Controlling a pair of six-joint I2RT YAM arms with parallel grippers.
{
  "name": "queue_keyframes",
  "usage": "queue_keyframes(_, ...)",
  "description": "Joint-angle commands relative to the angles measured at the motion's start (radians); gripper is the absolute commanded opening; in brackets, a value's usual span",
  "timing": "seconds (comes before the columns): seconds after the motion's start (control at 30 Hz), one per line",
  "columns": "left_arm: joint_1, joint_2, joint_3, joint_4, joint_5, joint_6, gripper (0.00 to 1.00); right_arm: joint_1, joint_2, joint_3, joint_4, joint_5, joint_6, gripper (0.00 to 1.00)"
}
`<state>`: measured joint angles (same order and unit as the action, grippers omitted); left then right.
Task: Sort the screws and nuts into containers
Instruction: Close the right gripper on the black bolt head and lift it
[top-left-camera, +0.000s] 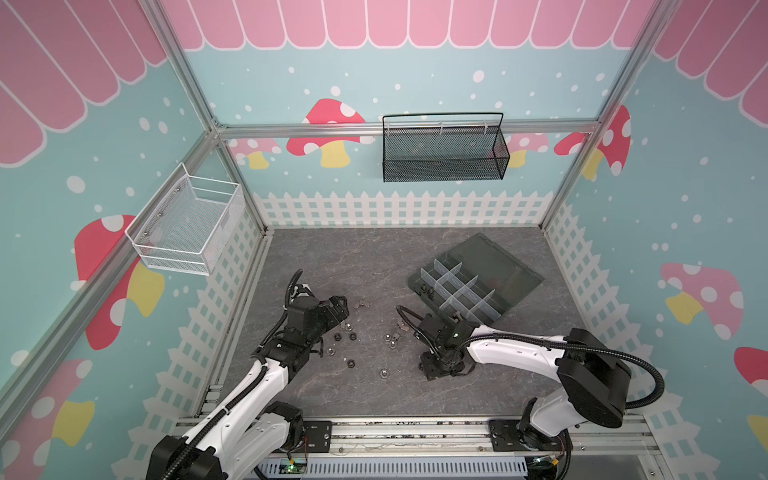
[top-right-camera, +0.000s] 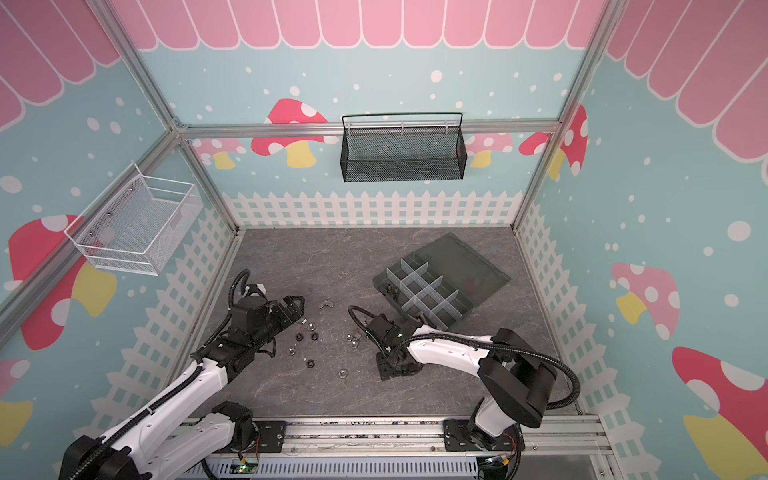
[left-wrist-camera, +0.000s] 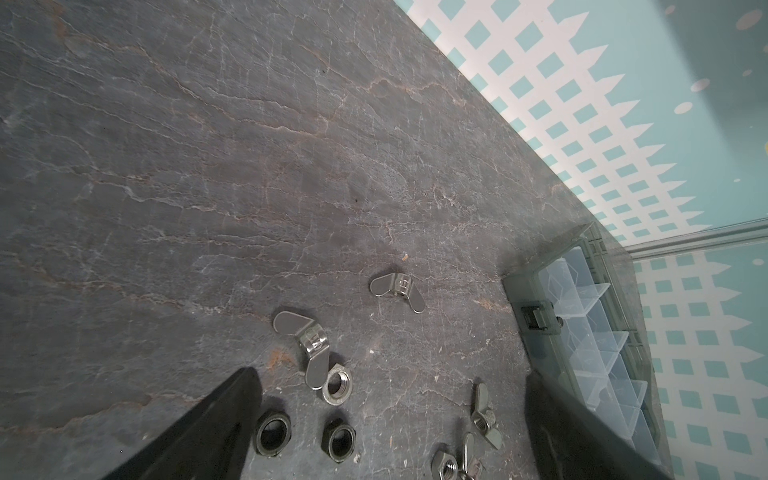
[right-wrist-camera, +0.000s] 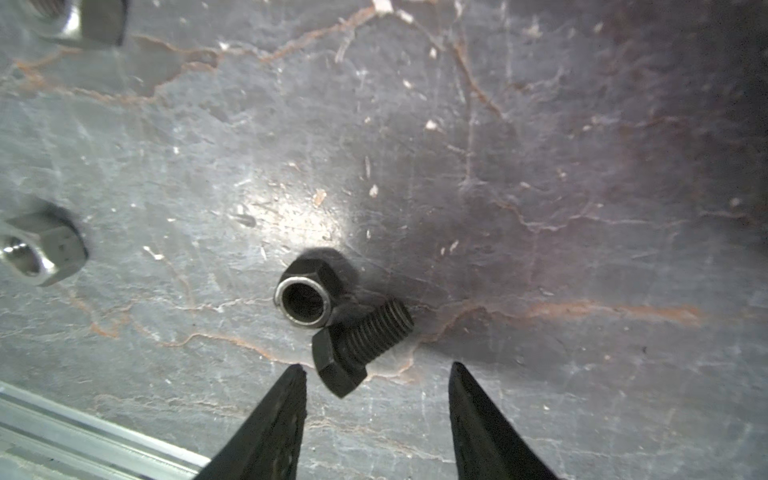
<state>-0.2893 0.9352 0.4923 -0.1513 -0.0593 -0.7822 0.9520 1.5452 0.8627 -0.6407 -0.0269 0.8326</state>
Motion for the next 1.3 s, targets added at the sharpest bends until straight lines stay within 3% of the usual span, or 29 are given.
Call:
queue_keyframes(0.0,0.004,0.002,-0.008,0.019,-0.005,-0.019,1.00,0.008,0.025,-0.019,-0.026,0.037,0.032,0.58)
queue_keyframes(0.33,0.004,-0.016,-0.017,0.014,-0.007,-0.019,1.00,0.006,0.036,-0.036,-0.063,0.101,0.068,0.54)
queue_keyframes(0.57,0.003,-0.023,-0.018,0.013,-0.010,-0.019,1.00,0.004,0.028,-0.016,-0.059,0.114,0.064,0.45)
queue_keyframes(0.83,0.004,-0.024,-0.022,0.013,-0.013,-0.017,1.00,0.004,0.048,-0.003,0.045,0.055,0.033,0.46)
queue_keyframes(1.27,0.004,-0.027,-0.023,0.010,-0.017,-0.017,1.00,0.004,0.103,0.027,0.061,0.076,0.011,0.45)
